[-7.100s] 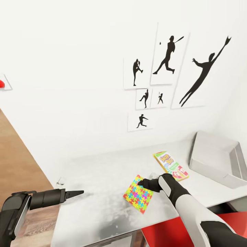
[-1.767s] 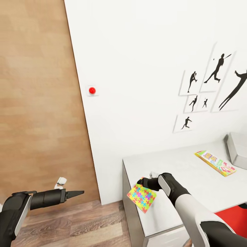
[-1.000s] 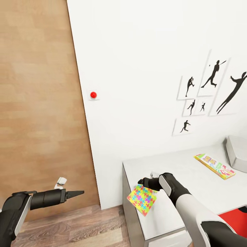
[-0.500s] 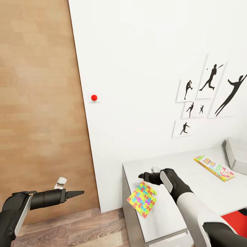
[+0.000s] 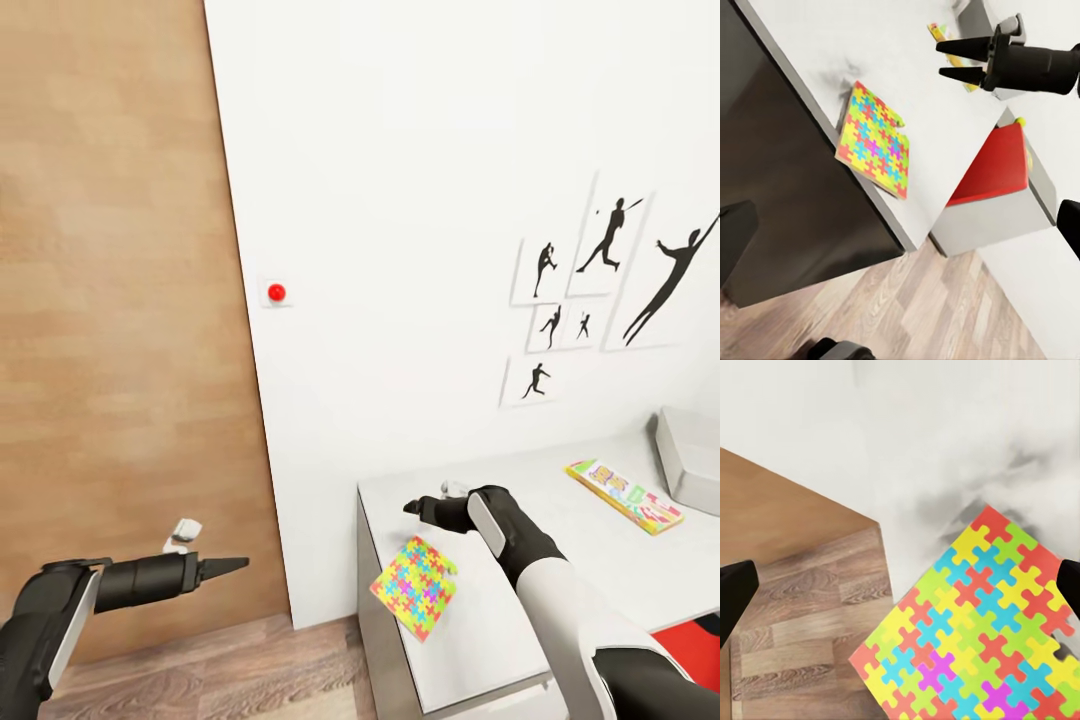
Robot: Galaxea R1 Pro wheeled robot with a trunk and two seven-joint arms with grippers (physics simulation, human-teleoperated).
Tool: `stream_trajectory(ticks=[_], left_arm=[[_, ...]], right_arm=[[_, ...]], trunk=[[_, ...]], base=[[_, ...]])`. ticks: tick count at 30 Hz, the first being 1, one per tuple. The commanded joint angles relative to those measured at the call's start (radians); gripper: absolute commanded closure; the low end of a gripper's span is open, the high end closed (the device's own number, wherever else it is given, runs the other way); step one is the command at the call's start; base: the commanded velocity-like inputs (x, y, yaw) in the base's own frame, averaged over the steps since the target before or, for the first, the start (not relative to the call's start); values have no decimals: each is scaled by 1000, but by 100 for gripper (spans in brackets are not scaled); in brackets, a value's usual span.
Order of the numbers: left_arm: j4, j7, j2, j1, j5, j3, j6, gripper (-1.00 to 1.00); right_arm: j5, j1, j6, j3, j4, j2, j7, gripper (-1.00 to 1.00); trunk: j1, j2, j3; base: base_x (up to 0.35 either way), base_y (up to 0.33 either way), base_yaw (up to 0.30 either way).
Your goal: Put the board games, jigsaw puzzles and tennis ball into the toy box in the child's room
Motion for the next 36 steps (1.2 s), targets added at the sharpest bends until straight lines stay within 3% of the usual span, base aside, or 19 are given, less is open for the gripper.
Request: stream_trajectory(ticks=[1,4,9,10,14,15,25,30,36], left_arm=[[1,15,-5,-1,-1,0,11,-100],[3,61,-18,-1,0,0,13,-100],[49,261,-79,-17,1,-1,14,-100],[84,314,-96,-36,2,-1,13,-100],[191,392,-118,-85,2,-1,4,-100],[256,416,-124,-112,2,-1,-5,-100],[507,463,-135,-221,0,-1,-97,-100],[559,487,-137,-241,2,0,-113,-100],[582,528,-140,-248,8,1,-121,-100]], right_arm=[[3,0,3,-1,-1,0,5,-100],[3,0,2,-1,-2,0,10,-100],[3,0,-2,-2,-5,-3,71,-100],[3,0,-3,-2,-5,-4,99,-100],[3,0,-3,-3,-6,-14,156,-100],[3,1,-2,-3,-6,-22,181,-100],[0,1,6,-4,-6,-51,267,-100],[-1,1,11,-11,-5,-56,308,-100],[1,1,27,-48,-5,-58,367,-100]], trunk=[[0,-1,1],[0,-1,6],[0,-1,14],[0,-1,16],[0,-1,22],[0,-1,24],[0,-1,40],[0,-1,46],[0,-1,49]], base=[[0,0,0],[0,0,0],[0,0,0],[0,0,0],[0,0,0],[0,0,0],[0,0,0],[0,0,0],[0,0,0]])
